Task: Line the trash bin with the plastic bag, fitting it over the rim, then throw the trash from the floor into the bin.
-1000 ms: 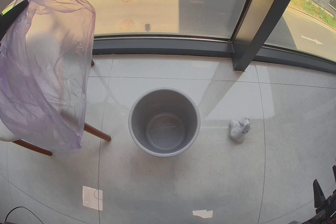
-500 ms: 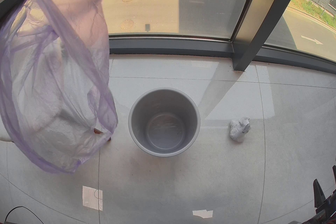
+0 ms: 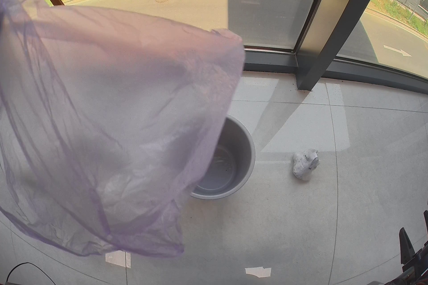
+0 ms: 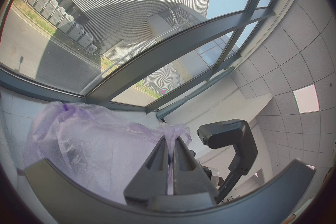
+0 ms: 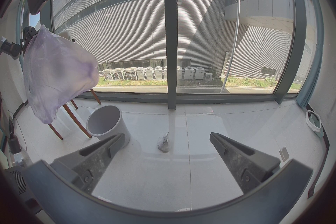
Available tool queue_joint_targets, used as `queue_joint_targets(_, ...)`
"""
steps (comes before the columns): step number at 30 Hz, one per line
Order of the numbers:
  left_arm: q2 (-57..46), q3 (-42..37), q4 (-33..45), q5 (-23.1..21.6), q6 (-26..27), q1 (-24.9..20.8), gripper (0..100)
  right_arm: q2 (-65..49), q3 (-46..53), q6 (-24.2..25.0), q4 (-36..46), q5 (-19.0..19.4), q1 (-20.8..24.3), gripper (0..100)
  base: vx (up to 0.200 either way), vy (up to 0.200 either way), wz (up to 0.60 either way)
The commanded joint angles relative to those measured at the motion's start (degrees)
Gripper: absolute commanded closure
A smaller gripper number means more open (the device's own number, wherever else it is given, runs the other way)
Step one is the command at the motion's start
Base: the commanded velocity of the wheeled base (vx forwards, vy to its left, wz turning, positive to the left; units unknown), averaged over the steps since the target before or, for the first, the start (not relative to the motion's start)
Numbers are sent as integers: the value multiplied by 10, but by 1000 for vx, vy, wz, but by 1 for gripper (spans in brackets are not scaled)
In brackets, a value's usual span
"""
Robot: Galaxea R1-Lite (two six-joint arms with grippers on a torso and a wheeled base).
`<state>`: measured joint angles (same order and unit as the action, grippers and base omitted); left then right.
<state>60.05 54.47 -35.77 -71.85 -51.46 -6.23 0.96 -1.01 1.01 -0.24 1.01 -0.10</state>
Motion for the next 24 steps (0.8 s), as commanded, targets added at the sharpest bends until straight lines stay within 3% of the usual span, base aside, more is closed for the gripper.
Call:
queue_joint_targets(1,-3,-4,2,-11,-1,0,100,-5,10,0,0,0,0,0,0,0,0)
queue_joint_targets(24,35,-149,-2,-15,15,2,100,-6,10,0,0,0,0,0,0,0,0)
